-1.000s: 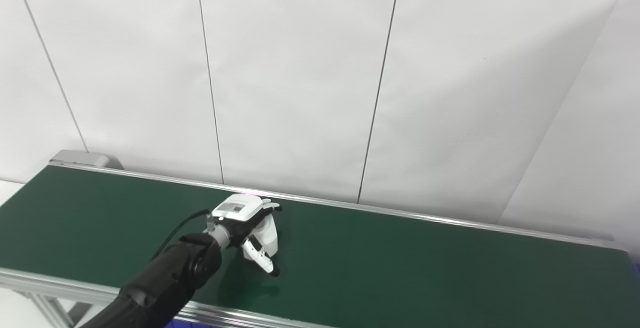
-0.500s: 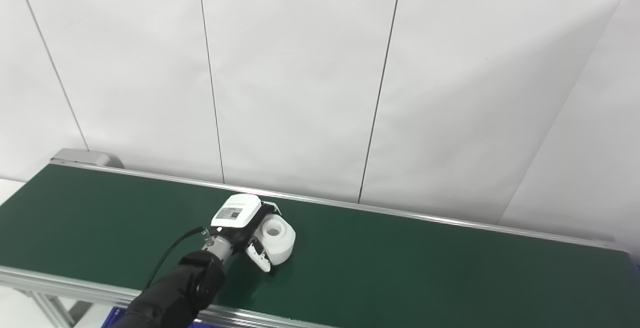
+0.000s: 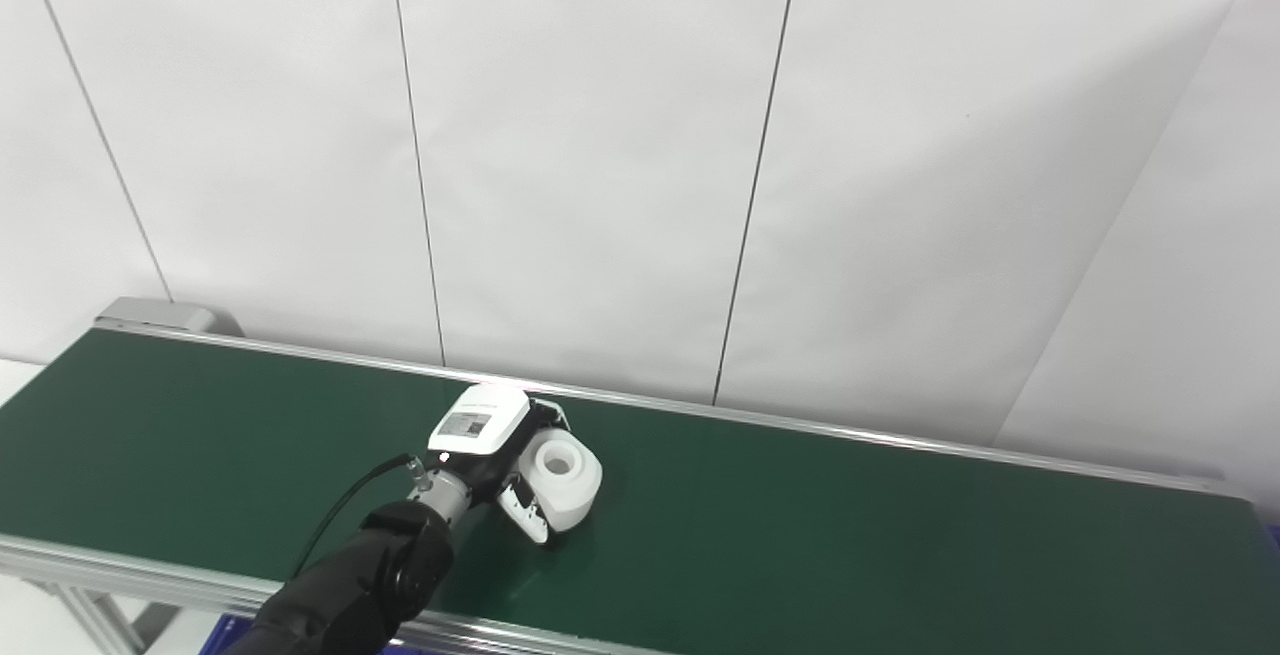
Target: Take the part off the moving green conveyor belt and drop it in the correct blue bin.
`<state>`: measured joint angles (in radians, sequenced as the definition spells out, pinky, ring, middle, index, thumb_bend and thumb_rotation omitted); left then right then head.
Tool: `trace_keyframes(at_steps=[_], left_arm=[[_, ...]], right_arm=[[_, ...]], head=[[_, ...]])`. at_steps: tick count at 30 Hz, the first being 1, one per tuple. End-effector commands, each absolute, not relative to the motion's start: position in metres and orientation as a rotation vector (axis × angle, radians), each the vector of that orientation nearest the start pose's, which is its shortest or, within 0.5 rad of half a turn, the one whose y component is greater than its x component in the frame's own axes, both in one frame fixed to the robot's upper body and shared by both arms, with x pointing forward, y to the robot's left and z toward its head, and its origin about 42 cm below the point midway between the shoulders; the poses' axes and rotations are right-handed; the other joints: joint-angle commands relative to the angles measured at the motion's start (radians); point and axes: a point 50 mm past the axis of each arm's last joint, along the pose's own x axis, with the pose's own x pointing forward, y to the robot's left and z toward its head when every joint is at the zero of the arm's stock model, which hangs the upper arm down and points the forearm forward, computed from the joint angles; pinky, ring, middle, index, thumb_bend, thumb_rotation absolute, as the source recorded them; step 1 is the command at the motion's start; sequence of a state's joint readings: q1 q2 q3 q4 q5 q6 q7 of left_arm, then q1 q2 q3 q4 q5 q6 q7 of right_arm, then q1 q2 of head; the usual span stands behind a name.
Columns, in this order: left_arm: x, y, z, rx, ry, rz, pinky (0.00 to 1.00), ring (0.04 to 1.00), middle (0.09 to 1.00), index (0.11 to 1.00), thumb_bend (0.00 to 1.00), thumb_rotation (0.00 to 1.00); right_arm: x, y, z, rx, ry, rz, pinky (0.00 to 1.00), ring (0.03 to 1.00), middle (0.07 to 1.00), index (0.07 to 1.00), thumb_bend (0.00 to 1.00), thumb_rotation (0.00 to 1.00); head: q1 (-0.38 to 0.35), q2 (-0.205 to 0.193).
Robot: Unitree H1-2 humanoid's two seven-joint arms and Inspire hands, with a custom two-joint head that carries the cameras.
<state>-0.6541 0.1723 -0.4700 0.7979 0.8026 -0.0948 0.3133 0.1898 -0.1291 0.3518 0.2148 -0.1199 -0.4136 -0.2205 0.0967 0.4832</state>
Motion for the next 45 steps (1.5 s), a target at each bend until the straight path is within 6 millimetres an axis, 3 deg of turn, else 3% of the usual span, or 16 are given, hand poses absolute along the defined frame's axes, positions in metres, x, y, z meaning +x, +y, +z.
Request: trace_keyframes(at_steps=[1, 6, 7, 8, 9, 10, 12, 17, 23, 27, 32, 40, 45], left_arm=[[0.469, 0.159, 0.143, 1.212, -0.345, -0.203, 0.37, 0.422, 0.519, 0.495, 0.5, 0.0], [0.46, 0.162, 0.173, 1.149, -0.388, -0.176, 0.39, 0.425, 0.511, 0.499, 0.5, 0.0], [0.458, 0.163, 0.18, 1.143, -0.396, -0.174, 0.39, 0.425, 0.511, 0.499, 0.5, 0.0], [0.455, 0.164, 0.187, 1.137, -0.408, -0.173, 0.39, 0.423, 0.513, 0.499, 0.5, 0.0], [0.451, 0.166, 0.196, 1.133, -0.418, -0.173, 0.37, 0.412, 0.506, 0.508, 0.5, 0.0], [0.447, 0.167, 0.204, 1.128, -0.428, -0.174, 0.34, 0.4, 0.494, 0.52, 0.5, 0.0], [0.434, 0.171, 0.221, 1.107, -0.446, -0.183, 0.32, 0.387, 0.48, 0.528, 0.5, 0.0], [0.402, 0.179, 0.246, 1.076, -0.467, -0.202, 0.29, 0.37, 0.46, 0.543, 0.5, 0.0], [0.368, 0.185, 0.256, 1.056, -0.475, -0.22, 0.32, 0.387, 0.471, 0.537, 0.5, 0.0], [0.343, 0.19, 0.252, 1.061, -0.444, -0.237, 0.33, 0.391, 0.471, 0.536, 0.5, 0.0], [0.314, 0.195, 0.233, 1.041, -0.391, -0.254, 0.33, 0.391, 0.485, 0.532, 0.5, 0.0], [0.269, 0.195, 0.176, 1.033, -0.297, -0.262, 0.32, 0.382, 0.482, 0.535, 0.5, 0.0], [0.261, 0.192, 0.139, 1.051, -0.248, -0.289, 0.29, 0.362, 0.463, 0.543, 0.5, 0.0]], right_arm=[[0.194, -0.177, 0.028, -0.143, -0.112, 0.158, 0.91, 0.892, 0.902, 0.883, 0.79, 1.0], [0.198, -0.175, 0.032, -0.13, -0.125, 0.16, 0.91, 0.888, 0.901, 0.888, 0.81, 1.0], [0.199, -0.175, 0.034, -0.128, -0.133, 0.161, 0.91, 0.887, 0.9, 0.888, 0.81, 1.0], [0.2, -0.175, 0.035, -0.126, -0.138, 0.161, 0.91, 0.886, 0.9, 0.89, 0.81, 1.0], [0.201, -0.175, 0.038, -0.123, -0.147, 0.161, 0.91, 0.881, 0.898, 0.891, 0.8, 1.0], [0.202, -0.175, 0.04, -0.119, -0.152, 0.16, 0.9, 0.876, 0.895, 0.89, 0.8, 1.0], [0.204, -0.175, 0.045, -0.109, -0.168, 0.158, 0.9, 0.87, 0.889, 0.886, 0.81, 1.0], [0.211, -0.175, 0.058, -0.092, -0.185, 0.155, 0.88, 0.869, 0.885, 0.87, 0.83, 1.0], [0.218, -0.178, 0.07, -0.096, -0.195, 0.155, 0.87, 0.846, 0.872, 0.869, 0.84, 1.0], [0.222, -0.18, 0.076, -0.096, -0.211, 0.155, 0.85, 0.833, 0.866, 0.868, 0.82, 1.0], [0.223, -0.18, 0.076, -0.092, -0.213, 0.155, 0.84, 0.828, 0.865, 0.865, 0.81, 1.0], [0.222, -0.181, 0.071, -0.089, -0.206, 0.148, 0.84, 0.836, 0.861, 0.863, 0.8, 1.0], [0.221, -0.18, 0.069, -0.082, -0.203, 0.144, 0.84, 0.834, 0.857, 0.858, 0.82, 1.0]], head=[[0.001, 0.002], [-0.014, 0.079], [-0.025, 0.12], [-0.025, 0.12], [-0.036, 0.163], [-0.036, 0.163], [-0.047, 0.209], [-0.043, 0.26], [-0.022, 0.315], [-0.004, 0.334], [0.002, 0.328], [-0.005, 0.303], [-0.011, 0.292]])
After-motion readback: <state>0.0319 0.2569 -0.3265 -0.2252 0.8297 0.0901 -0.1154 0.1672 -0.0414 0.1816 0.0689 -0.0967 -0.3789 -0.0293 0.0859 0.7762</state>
